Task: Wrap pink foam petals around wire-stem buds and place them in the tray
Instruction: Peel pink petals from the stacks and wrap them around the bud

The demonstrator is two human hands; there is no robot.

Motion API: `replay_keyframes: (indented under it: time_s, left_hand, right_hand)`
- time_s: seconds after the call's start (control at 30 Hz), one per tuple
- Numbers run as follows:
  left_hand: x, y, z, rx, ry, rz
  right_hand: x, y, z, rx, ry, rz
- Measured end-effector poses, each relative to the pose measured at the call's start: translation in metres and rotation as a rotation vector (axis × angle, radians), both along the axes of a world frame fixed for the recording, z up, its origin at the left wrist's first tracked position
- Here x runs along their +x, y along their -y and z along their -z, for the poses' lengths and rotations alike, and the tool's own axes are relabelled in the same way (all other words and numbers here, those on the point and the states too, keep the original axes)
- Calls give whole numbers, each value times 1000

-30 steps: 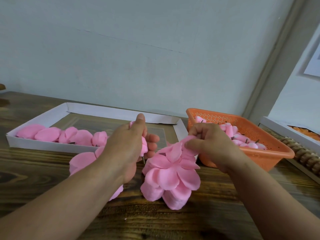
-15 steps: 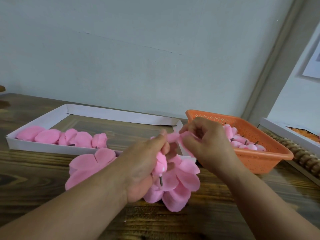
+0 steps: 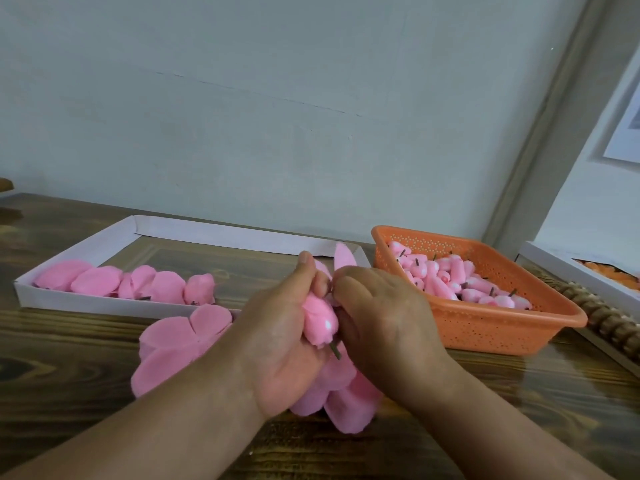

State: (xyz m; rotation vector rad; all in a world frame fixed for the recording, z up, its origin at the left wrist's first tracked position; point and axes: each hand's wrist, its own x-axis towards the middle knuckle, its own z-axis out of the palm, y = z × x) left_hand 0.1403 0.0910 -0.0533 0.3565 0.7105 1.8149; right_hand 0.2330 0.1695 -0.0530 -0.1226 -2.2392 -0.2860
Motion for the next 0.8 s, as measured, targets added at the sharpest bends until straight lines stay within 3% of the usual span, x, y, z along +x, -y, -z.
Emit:
replay_keyframes:
  time_s: [0.17, 0.37, 0.47, 0.6, 0.8]
  left_hand:
    - [0, 2, -1, 33, 29, 69]
    - [-10, 0, -4, 45, -42, -14]
    - [-11, 1, -5, 29, -60, -16]
    - [-6, 0, -4, 73, -64, 48]
    - [-2, -7, 1, 0, -249, -174]
  right_hand:
    - [5, -6, -2, 88, 90, -122]
    - [11, -5, -13, -40, 235, -227]
    - [14, -3, -19, -296, 317, -316]
    - [14, -1, -29, -793, 239, -354]
    - [4, 2, -32, -1039, 338, -206]
